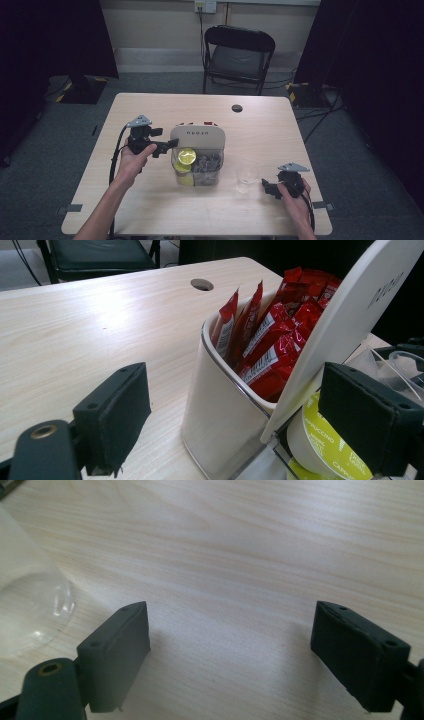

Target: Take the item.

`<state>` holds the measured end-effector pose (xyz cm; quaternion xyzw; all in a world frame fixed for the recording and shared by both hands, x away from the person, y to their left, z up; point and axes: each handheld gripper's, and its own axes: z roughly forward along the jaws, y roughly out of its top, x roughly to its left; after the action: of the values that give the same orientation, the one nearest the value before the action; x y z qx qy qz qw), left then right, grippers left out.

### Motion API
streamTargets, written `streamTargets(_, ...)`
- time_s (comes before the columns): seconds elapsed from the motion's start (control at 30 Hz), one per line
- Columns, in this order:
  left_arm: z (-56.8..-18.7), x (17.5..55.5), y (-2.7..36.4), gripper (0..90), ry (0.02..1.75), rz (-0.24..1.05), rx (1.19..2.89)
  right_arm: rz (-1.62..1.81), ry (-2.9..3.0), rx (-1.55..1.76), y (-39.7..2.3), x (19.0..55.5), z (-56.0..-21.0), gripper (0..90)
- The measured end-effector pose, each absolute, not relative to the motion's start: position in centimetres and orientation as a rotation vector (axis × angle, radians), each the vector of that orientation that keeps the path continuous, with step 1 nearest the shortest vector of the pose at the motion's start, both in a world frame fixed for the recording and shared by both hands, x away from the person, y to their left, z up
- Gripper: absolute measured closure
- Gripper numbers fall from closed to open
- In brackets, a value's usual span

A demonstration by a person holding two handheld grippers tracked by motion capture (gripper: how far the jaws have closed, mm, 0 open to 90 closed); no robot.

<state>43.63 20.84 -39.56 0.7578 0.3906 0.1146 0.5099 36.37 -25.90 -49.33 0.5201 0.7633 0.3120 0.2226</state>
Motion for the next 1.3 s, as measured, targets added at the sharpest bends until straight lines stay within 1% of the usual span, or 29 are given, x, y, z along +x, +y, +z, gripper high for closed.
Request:
streamTargets(0.13,-39.7,43.7,20.9,12.5,0.943,0.262,1.821,0.873,2.091,1.424,-25.6,36.2,-48.7,16.2)
streamTargets(0.17,-39.7,43.7,20.9,12.5,0.941,0.266,1.823,0.881,2.090,1.423,-25.6,36.1,-48.6,17.5)
streamTargets(0.23,-39.6,43.7,20.9,12.3,0.936,0.280,1.829,0.895,2.101,1.424,-25.6,36.0,-48.2,24.2)
streamTargets(0.33,-39.6,43.8,20.8,10.0,0.940,0.281,1.829,0.921,2.140,1.445,-25.9,35.8,-47.8,23.5)
streamTargets(0.47,-39.6,43.9,20.7,9.8,0.936,0.272,1.837,0.964,2.132,1.429,-26.2,35.4,-47.1,25.0)
streamTargets(0.67,-39.6,43.8,20.7,9.8,0.940,0.270,1.841,1.036,2.112,1.412,-26.2,35.2,-45.7,24.9)
streamTargets(0.77,-39.6,43.9,20.7,9.9,0.940,0.269,1.843,1.051,2.110,1.388,-26.0,35.0,-45.2,21.0)
streamTargets(0.83,-39.6,43.9,20.7,9.9,0.941,0.270,1.843,1.078,2.097,1.382,-26.0,34.9,-44.6,22.8)
streamTargets(1.07,-39.6,43.9,20.7,9.9,0.935,0.273,1.846,1.110,2.074,1.353,-25.6,34.5,-42.7,23.9)
streamTargets(1.3,-39.5,43.9,20.6,9.8,0.933,0.281,1.852,1.189,2.085,1.284,-24.3,34.2,-41.3,26.4)
